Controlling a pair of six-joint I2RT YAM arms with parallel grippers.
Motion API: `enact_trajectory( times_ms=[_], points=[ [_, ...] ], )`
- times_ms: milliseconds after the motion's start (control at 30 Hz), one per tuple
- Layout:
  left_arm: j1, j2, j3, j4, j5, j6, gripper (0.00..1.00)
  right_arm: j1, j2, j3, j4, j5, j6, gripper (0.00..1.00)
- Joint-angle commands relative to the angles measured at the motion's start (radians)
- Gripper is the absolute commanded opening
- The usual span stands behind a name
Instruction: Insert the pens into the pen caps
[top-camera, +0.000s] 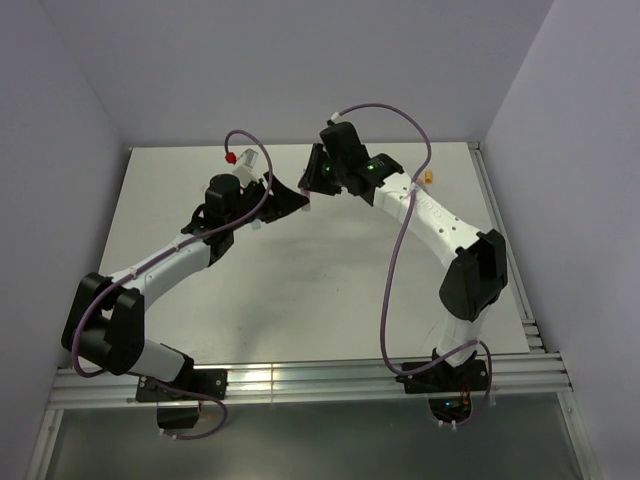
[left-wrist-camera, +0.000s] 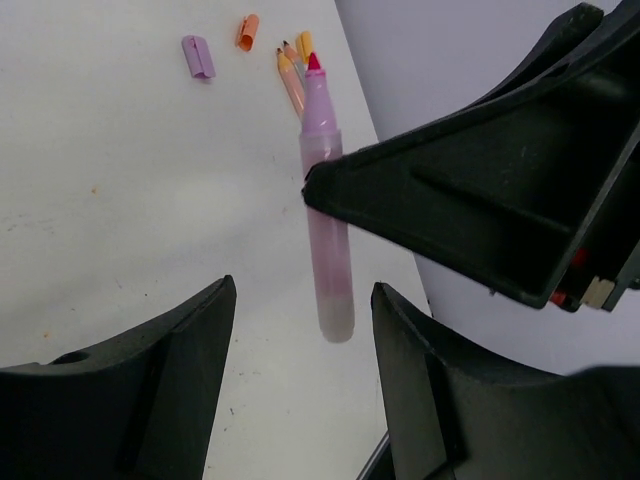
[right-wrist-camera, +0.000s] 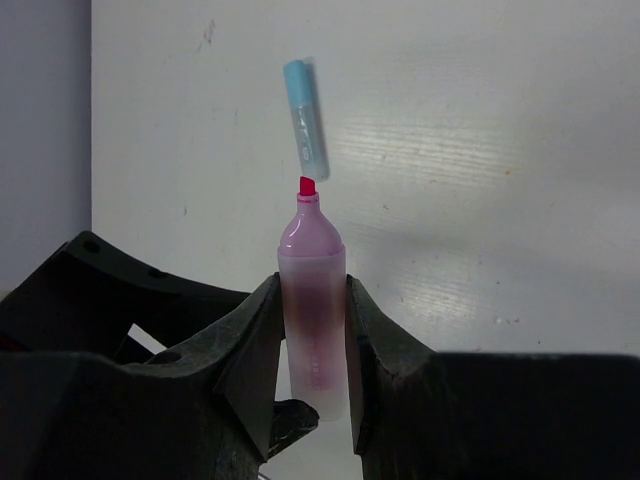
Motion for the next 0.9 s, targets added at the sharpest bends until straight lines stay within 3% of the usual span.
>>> enact_trajectory(
  times_ms=[0, 500, 867],
  points=[
    [-0.006, -0.006, -0.002, 0.067, -0.001, -0.007, 0.62, 0.023, 0.014, 0.057, -0.015, 0.014, 0.01, 0.0],
    [-0.007, -0.002, -0.015, 0.075, -0.016, -0.014, 0.58, 0.071, 0.034, 0.089, -0.01, 0.004, 0.021, 0.0],
    [-0.007, -0.014, -0.027, 0.083, -0.017, -0.025, 0.48, 0.095, 0.032, 0.079, -0.007, 0.007, 0.019, 0.0]
  ],
)
